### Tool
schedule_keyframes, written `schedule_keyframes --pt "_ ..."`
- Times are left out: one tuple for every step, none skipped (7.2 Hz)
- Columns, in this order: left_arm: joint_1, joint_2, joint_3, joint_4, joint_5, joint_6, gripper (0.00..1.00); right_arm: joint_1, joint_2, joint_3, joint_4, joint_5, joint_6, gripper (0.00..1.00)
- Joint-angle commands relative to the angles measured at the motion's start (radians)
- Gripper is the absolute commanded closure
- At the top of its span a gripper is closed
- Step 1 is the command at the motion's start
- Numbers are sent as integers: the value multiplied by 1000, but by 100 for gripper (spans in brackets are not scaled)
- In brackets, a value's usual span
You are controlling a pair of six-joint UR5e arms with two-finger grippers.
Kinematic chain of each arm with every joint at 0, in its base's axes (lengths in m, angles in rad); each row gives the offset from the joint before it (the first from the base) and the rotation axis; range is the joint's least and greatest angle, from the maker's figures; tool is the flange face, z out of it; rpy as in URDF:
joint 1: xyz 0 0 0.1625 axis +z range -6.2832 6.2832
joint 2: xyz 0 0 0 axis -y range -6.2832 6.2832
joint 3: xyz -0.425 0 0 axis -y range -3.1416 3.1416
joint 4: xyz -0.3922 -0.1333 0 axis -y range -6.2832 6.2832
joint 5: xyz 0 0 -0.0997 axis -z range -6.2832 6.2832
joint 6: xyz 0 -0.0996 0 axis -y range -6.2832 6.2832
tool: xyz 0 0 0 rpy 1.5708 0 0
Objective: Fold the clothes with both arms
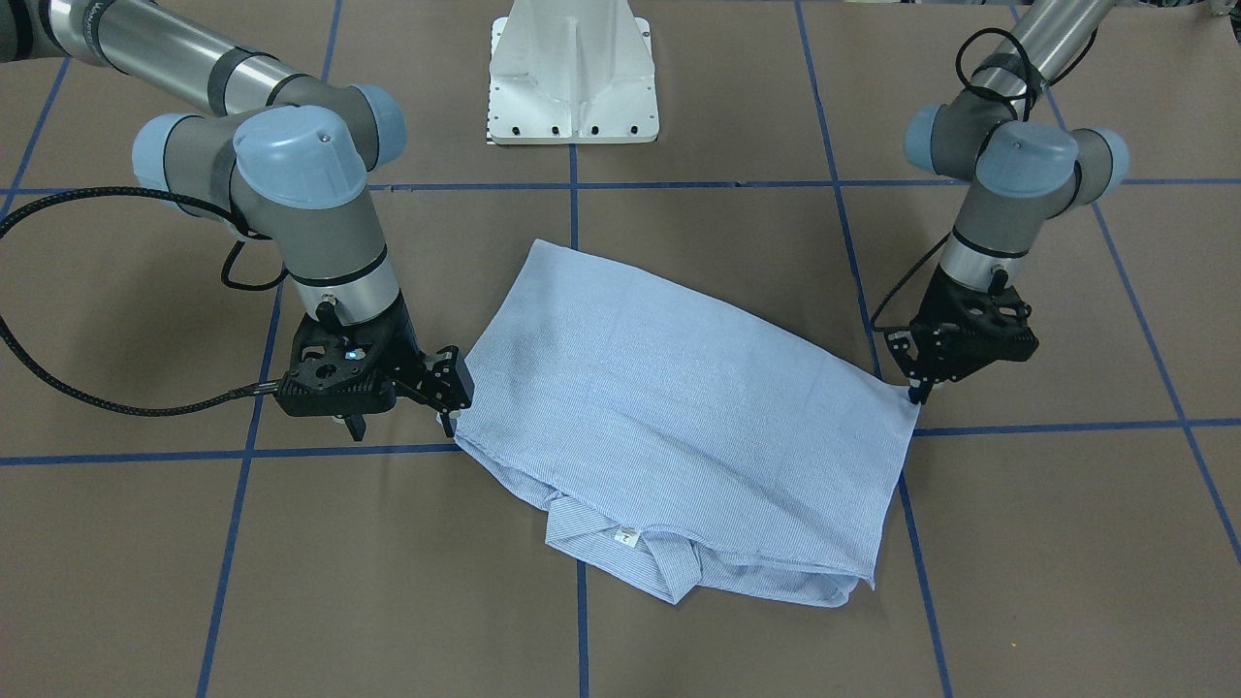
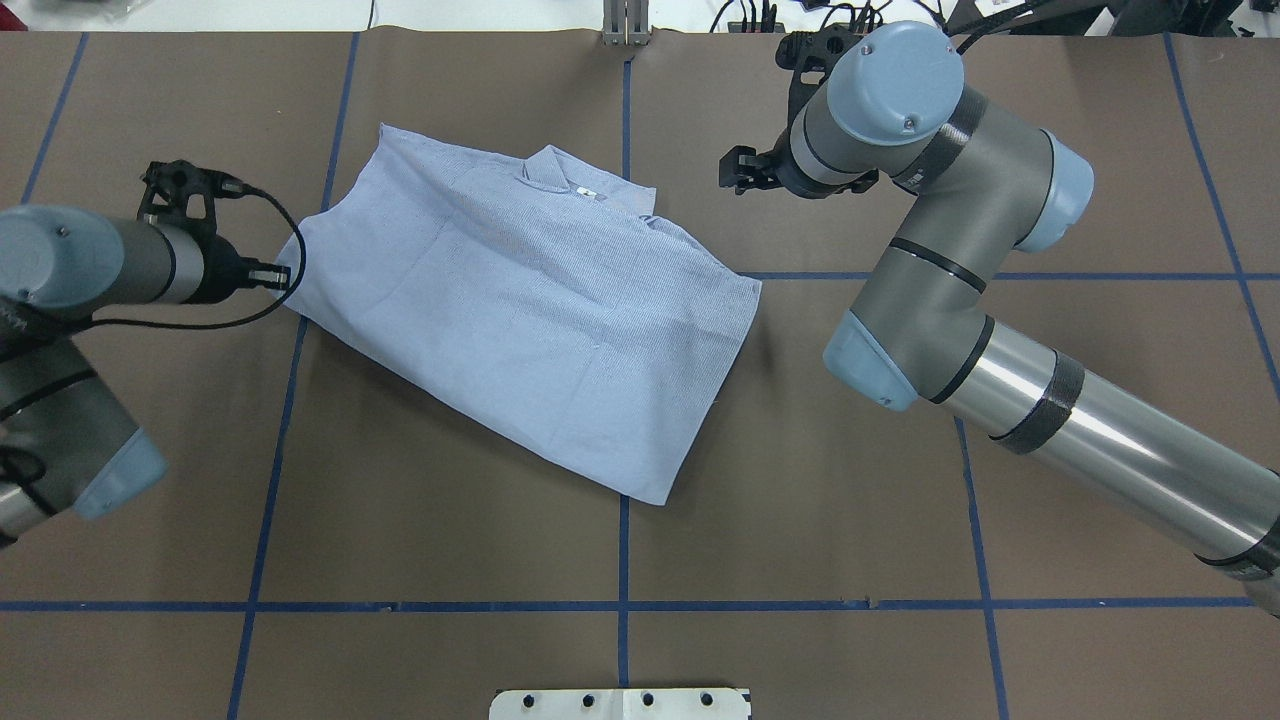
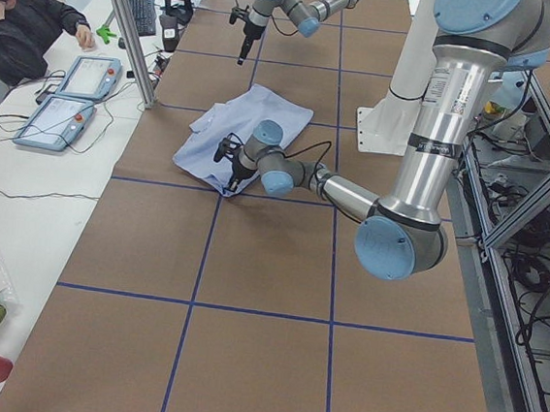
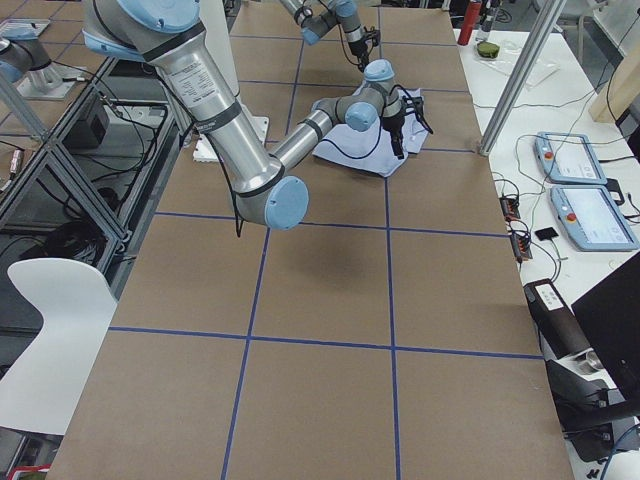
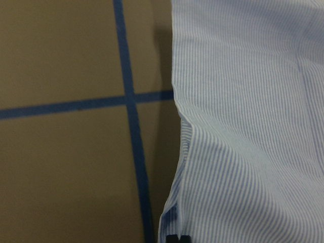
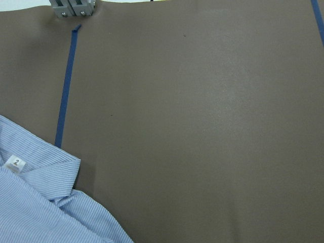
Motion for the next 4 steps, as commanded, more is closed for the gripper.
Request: schedule_keyframes --pt "-117 -284 356 -11 1 79 100 -4 1 0 0 0 -1 0" --pt "-135 -384 466 -15 1 105 100 -4 3 2 0 0 2 0" --pt "-137 -492 582 -38 1 104 100 -4 2 8 0 0 4 0" --pt "-137 -586 712 -117 -4 102 100 -6 3 11 0 0 4 0"
